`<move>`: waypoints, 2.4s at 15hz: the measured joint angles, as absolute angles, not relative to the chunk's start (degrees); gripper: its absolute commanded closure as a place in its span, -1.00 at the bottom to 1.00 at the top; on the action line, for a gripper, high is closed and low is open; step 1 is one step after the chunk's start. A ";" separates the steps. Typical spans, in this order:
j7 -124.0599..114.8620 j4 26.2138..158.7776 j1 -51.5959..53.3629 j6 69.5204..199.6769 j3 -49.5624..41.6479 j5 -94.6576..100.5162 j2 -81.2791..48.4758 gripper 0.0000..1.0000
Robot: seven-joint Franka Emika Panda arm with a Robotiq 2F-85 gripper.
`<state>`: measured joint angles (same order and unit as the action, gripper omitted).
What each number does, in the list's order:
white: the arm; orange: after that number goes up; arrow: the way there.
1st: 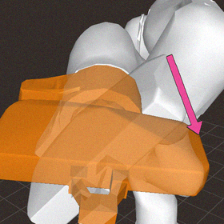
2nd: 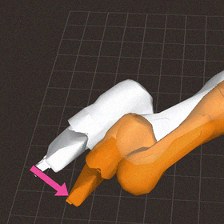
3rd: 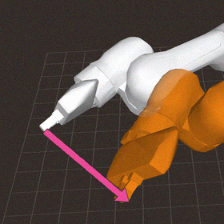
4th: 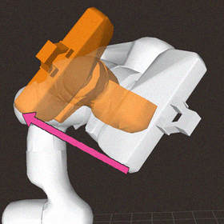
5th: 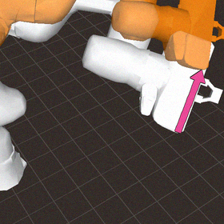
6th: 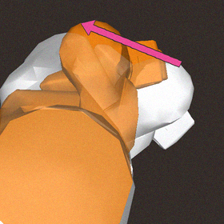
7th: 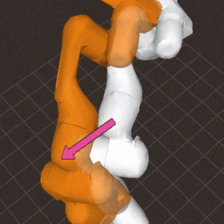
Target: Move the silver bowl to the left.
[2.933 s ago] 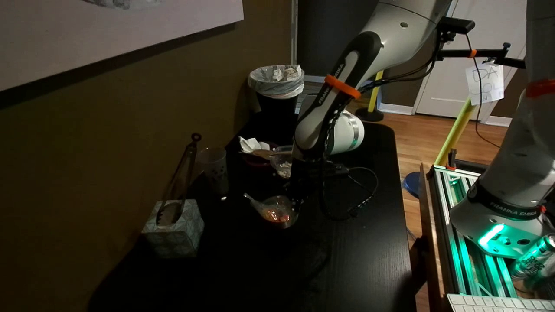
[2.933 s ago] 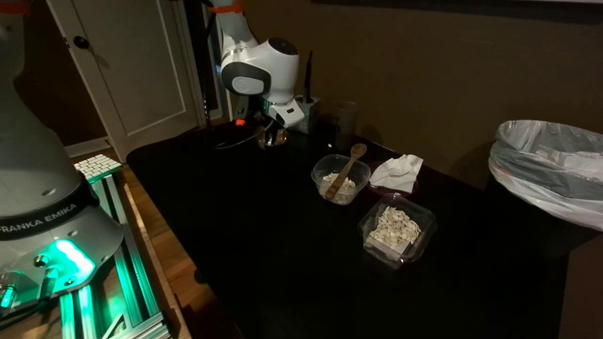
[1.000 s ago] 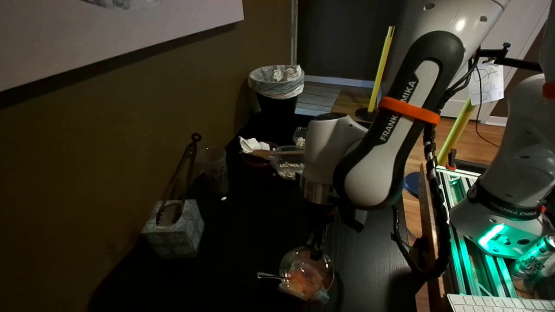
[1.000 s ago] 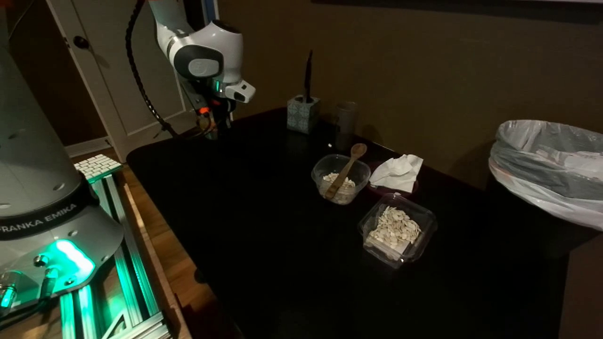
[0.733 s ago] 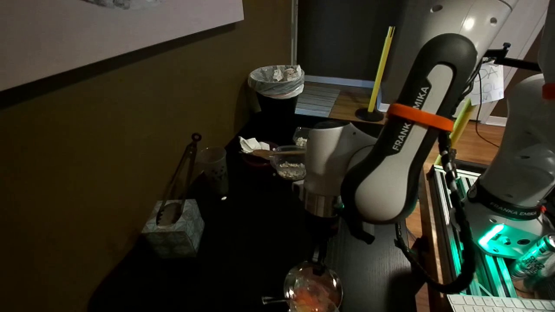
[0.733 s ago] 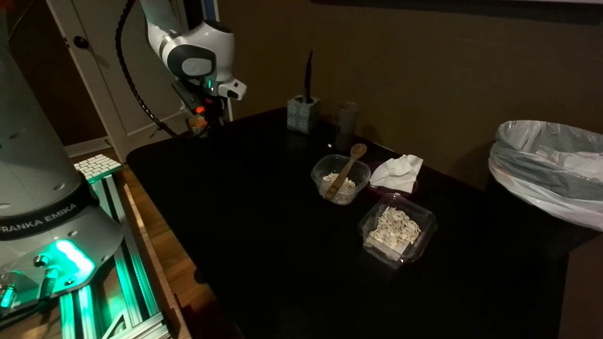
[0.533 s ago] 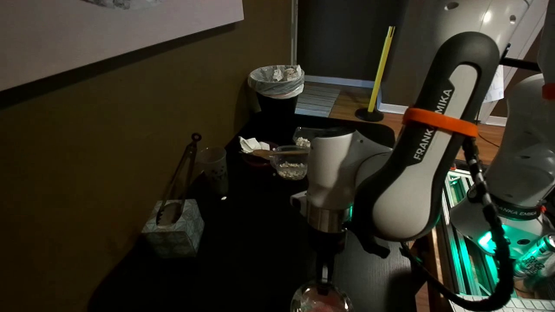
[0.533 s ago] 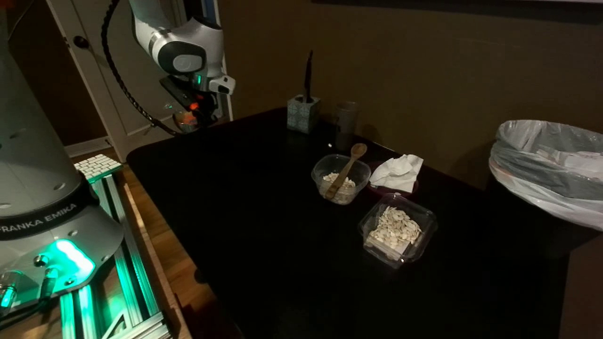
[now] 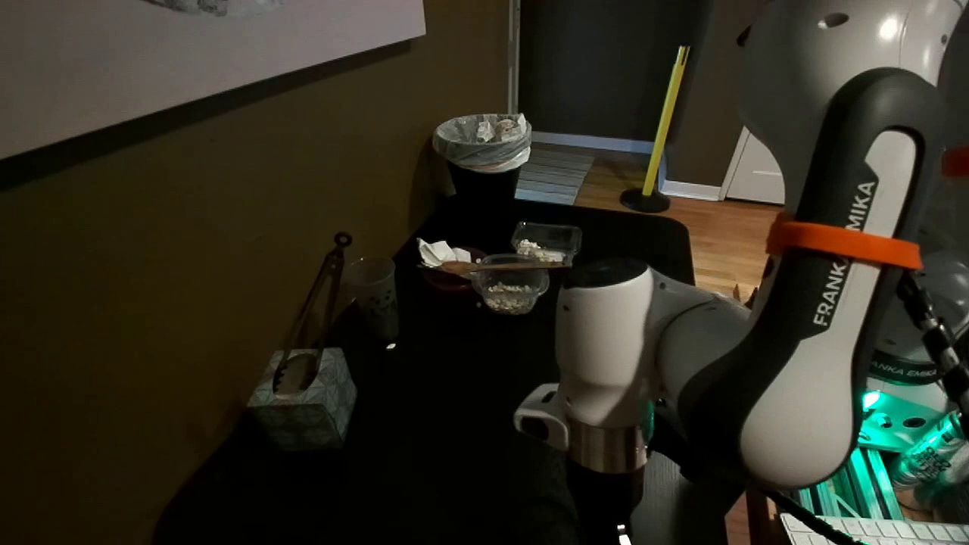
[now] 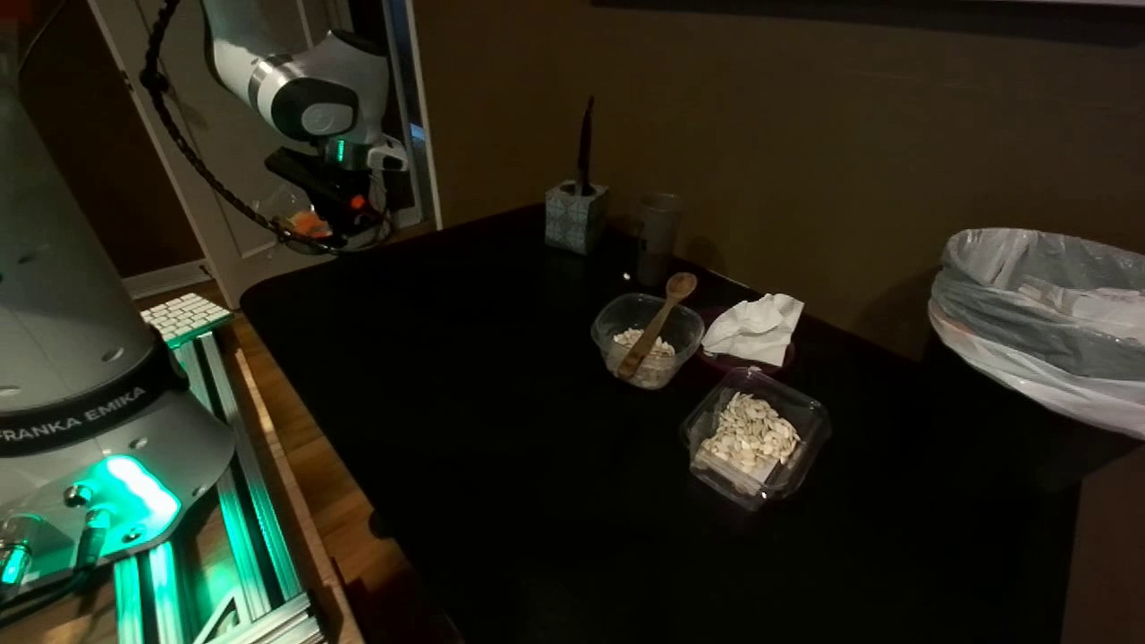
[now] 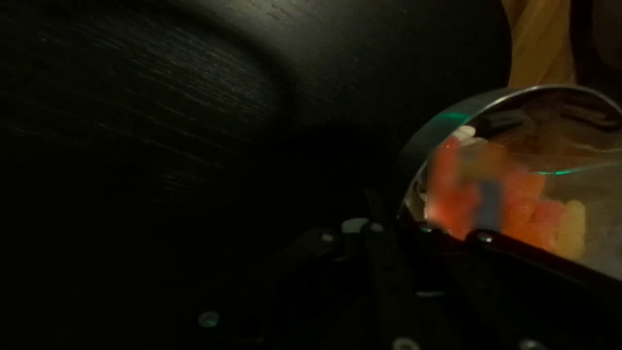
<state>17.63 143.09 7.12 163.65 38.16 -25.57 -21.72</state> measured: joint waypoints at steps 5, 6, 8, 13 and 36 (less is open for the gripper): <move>17.76 143.30 9.21 163.65 35.84 -15.28 -24.21 0.98; 17.07 143.31 10.31 163.70 34.70 -13.18 -24.52 0.98; 15.55 143.32 12.74 163.96 32.43 -9.71 -24.99 0.98; 9.43 143.31 19.36 166.94 27.19 -4.66 -25.32 0.98; -11.31 142.34 39.44 171.34 9.40 1.64 -25.27 -0.80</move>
<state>-11.31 142.34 39.44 171.34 9.40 1.64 -25.27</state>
